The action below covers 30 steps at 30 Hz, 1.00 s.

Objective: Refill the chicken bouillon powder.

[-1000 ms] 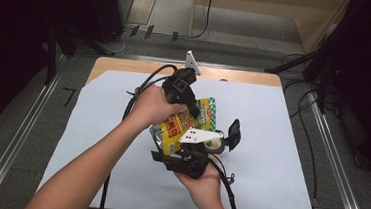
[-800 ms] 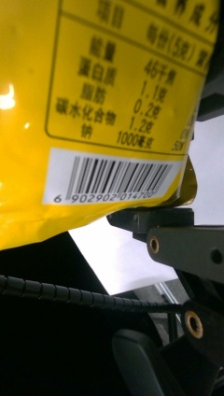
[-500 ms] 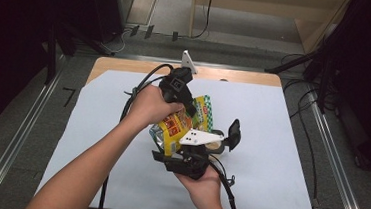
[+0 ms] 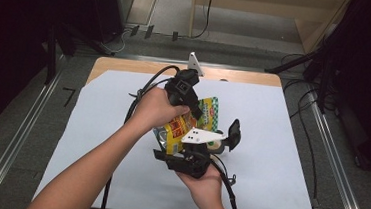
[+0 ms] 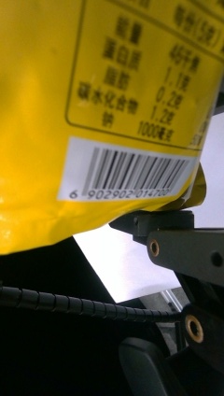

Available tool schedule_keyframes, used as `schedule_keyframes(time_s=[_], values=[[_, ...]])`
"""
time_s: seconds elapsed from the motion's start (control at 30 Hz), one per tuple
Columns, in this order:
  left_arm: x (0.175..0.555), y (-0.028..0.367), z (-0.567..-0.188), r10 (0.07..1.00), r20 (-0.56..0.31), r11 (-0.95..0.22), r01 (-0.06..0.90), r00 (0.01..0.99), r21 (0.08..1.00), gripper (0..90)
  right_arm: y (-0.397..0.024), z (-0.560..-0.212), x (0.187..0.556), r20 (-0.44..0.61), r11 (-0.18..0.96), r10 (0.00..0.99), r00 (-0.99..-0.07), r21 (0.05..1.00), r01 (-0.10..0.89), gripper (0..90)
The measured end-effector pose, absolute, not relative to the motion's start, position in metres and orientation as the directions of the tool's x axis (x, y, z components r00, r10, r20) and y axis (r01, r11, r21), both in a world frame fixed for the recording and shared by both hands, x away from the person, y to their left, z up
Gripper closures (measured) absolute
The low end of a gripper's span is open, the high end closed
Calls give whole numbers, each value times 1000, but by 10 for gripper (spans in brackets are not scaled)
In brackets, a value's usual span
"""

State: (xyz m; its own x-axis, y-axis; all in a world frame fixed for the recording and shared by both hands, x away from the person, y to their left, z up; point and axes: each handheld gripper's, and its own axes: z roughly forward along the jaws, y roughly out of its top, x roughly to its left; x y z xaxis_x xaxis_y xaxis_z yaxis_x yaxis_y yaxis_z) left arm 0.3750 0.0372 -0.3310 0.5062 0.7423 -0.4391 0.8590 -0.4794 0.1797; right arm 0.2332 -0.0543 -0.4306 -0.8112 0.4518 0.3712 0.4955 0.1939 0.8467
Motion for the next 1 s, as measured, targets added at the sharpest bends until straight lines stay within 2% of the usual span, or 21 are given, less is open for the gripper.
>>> schedule_keyframes(time_s=[0.53,1.0], values=[[370,32,-329,749,-402,-499,848,527,180,860,-52,-433,234,384,188,443,-810,844,503,653],[369,30,-330,745,-412,-501,848,525,175,850,-49,-435,233,365,206,452,-814,846,493,639]])
